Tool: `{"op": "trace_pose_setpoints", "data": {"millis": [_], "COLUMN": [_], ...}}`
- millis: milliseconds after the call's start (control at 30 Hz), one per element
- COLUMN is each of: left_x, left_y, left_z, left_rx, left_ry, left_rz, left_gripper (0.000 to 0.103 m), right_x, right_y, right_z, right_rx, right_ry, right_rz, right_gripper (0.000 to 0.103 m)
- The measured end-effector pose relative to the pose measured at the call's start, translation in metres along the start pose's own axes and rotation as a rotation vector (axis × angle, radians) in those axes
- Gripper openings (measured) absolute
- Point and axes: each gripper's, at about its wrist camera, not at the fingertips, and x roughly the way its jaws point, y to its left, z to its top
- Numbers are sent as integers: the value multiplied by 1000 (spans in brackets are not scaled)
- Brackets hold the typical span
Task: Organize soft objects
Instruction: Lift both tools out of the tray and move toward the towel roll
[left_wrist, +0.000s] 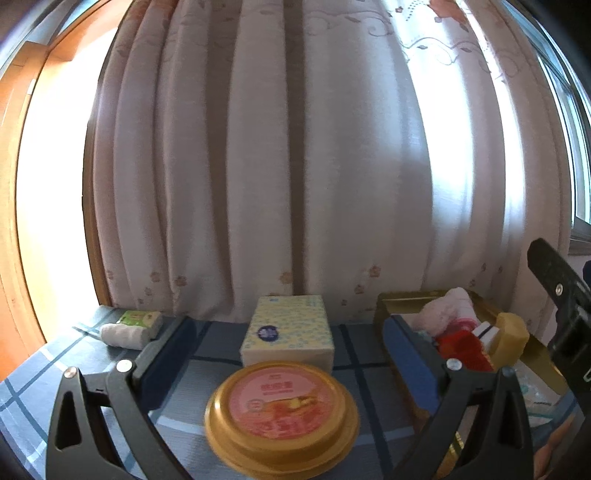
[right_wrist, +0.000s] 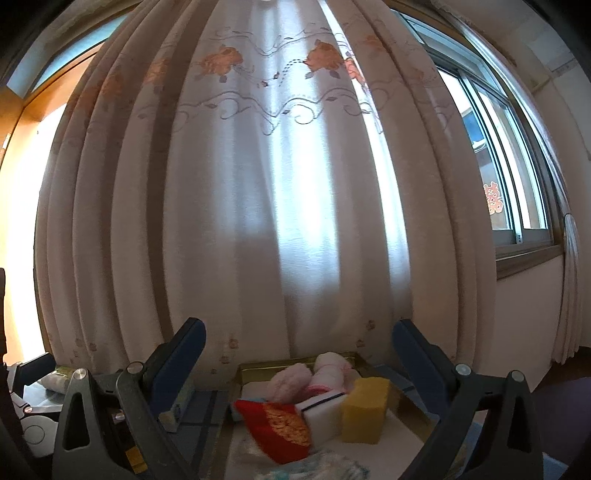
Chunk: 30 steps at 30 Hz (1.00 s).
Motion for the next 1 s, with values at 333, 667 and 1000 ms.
{"op": "trace_pose_setpoints", "data": {"millis": [333, 667, 1000], "left_x": [-1, 2, 16], "left_y": [40, 90, 139], "left_z": [2, 4, 5], "left_rx": [8, 13, 0], "left_ry": [-12, -16, 7], "left_rz": [65, 130, 202], "left_gripper": [102, 102, 102], "right_x": [-7, -11, 0], "right_y": [47, 106, 166], "right_z": [-4, -8, -18], "right_rx": [-38, -91, -81], "right_ry": [10, 18, 114], "right_rz": [34, 93, 189], "right_gripper": [102, 102, 102]}}
